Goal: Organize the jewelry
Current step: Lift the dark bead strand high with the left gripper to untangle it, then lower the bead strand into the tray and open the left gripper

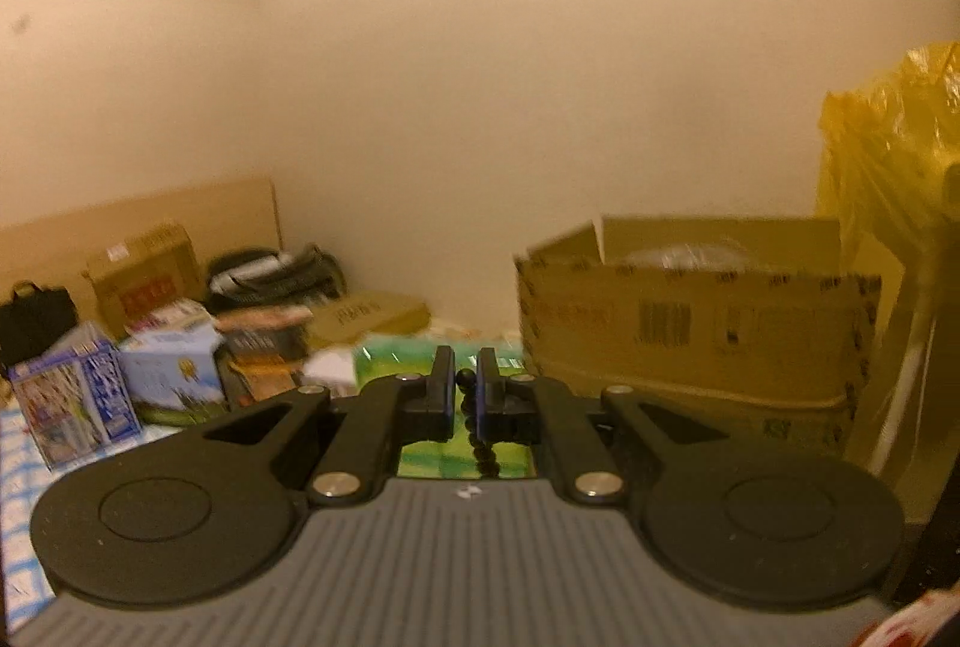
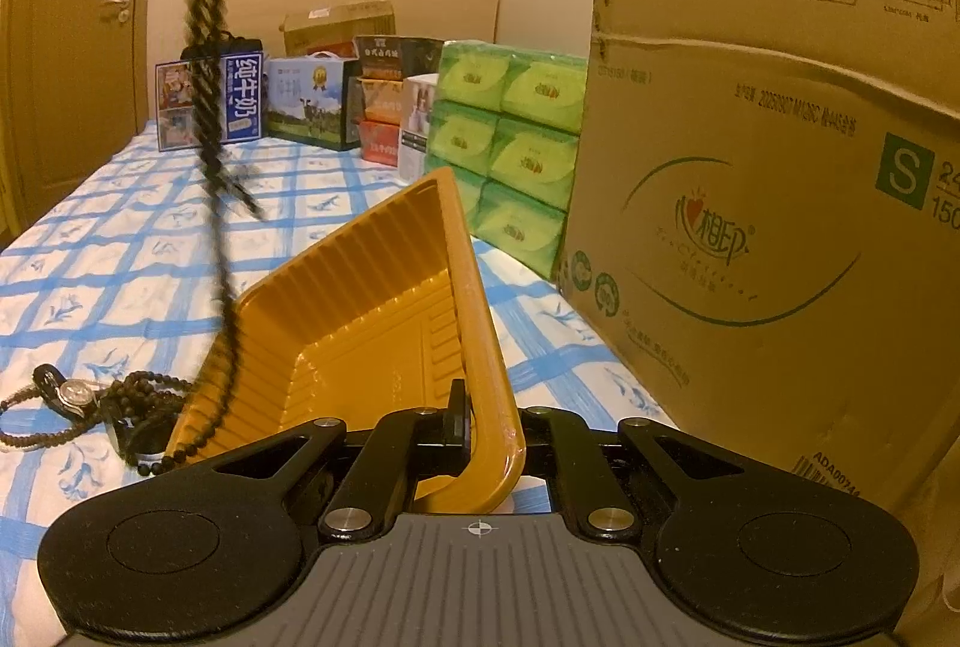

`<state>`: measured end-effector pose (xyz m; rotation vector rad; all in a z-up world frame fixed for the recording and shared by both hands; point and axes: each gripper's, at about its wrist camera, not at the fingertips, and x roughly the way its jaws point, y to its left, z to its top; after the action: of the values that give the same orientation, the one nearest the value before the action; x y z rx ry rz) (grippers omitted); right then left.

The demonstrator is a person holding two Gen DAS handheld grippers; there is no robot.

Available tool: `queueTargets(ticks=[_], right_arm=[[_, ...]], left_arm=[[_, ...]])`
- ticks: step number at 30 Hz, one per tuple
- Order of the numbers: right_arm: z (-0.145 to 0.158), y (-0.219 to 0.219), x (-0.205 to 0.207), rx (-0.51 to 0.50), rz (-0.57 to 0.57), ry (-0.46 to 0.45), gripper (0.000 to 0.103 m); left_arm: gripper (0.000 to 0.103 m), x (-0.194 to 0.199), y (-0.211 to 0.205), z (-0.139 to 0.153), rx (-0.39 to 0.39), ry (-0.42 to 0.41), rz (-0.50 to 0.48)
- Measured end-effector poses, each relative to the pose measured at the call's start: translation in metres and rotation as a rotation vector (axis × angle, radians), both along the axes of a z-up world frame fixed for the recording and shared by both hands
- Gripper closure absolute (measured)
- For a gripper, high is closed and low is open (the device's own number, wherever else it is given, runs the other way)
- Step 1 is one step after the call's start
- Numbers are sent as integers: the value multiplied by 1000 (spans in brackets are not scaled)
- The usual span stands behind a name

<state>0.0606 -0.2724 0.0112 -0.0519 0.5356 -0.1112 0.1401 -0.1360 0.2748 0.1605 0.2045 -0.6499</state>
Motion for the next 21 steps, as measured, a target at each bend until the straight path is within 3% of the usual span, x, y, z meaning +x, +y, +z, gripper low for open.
queueTargets(ticks=[13,21], right_arm=[[-1,-2,1,10,1,5,97],[-3,-3,-1,16,1,8,97]], left_arm=[[98,32,-34,-136,156,315,-43],[98,44,-34,-206,187,510,-51]])
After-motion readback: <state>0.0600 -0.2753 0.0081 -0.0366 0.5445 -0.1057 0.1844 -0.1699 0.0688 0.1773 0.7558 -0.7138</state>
